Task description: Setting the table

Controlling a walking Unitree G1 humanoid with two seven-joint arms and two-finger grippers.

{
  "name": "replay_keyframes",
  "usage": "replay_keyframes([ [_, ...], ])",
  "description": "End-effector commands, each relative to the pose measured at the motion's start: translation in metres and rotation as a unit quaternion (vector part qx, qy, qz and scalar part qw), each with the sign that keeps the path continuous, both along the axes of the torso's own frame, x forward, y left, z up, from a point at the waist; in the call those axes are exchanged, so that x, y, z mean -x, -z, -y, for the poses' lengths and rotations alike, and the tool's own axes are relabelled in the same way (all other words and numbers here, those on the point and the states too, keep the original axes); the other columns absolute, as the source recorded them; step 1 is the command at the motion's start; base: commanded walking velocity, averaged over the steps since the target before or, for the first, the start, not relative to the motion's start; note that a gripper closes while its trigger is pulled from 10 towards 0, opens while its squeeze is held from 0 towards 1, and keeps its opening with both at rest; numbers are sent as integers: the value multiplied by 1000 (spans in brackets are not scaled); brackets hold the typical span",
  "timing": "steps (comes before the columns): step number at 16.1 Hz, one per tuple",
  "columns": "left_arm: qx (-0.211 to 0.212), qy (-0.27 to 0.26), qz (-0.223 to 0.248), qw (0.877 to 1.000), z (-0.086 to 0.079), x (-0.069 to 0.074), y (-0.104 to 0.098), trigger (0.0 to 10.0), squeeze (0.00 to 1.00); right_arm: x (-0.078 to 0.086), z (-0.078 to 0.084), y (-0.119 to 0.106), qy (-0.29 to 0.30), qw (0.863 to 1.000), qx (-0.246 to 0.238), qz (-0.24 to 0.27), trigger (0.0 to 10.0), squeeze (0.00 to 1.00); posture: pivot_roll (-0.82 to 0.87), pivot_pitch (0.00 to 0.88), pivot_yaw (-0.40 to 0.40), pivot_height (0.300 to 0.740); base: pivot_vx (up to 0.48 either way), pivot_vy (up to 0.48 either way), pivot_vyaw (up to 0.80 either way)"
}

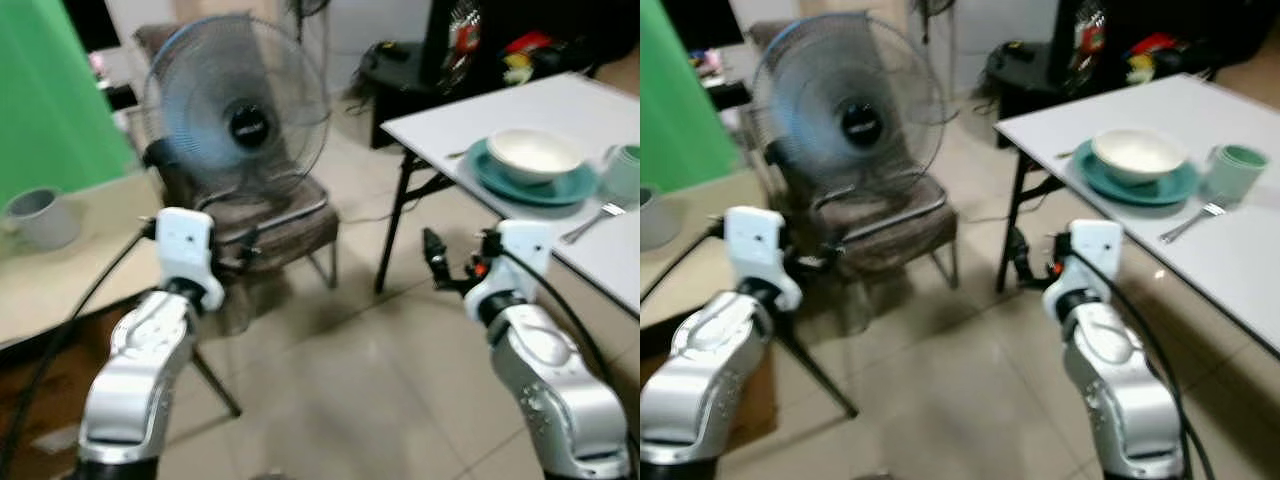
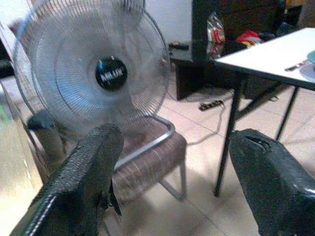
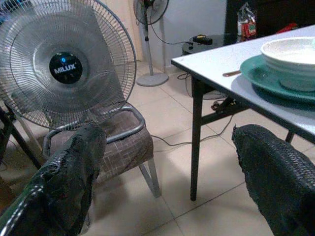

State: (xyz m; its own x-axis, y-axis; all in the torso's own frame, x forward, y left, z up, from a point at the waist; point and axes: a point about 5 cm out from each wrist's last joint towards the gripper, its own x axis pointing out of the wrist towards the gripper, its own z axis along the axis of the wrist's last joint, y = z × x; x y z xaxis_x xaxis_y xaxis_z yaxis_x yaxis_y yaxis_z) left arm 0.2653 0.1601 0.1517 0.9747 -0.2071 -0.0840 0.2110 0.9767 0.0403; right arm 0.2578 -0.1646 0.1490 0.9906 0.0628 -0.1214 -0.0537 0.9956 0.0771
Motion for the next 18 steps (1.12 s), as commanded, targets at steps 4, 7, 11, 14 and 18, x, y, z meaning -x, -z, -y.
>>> replay_keyframes([
  [4, -8, -12, 3, 1000, -8, -1, -4, 10000, 1000, -4, -5, -2, -8, 1000, -6, 1, 10000, 1000, 80, 0, 58, 740, 0, 272, 0],
  [7, -10, -12, 4, 1000, -9, -2, -5, 10000, 1000, -6, -7, -2, -9, 1000, -10, 3, 10000, 1000, 83, 0, 60, 740, 0, 270, 0],
  [11, -12, -11, 4, 1000, -10, -2, -6, 10000, 1000, -5, -9, -1, -9, 1000, -14, 3, 10000, 1000, 85, 0, 67, 740, 0, 270, 0],
  [14, -13, -9, 3, 1000, -10, -2, -6, 10000, 1000, -5, -9, 0, -7, 1000, -16, 2, 10000, 1000, 87, 0, 68, 740, 0, 270, 0],
  [18, -12, -8, 2, 1000, -9, -2, -7, 10000, 1000, -6, -10, 0, -8, 1000, -18, 1, 10000, 1000, 89, 0, 67, 740, 0, 273, 0],
])
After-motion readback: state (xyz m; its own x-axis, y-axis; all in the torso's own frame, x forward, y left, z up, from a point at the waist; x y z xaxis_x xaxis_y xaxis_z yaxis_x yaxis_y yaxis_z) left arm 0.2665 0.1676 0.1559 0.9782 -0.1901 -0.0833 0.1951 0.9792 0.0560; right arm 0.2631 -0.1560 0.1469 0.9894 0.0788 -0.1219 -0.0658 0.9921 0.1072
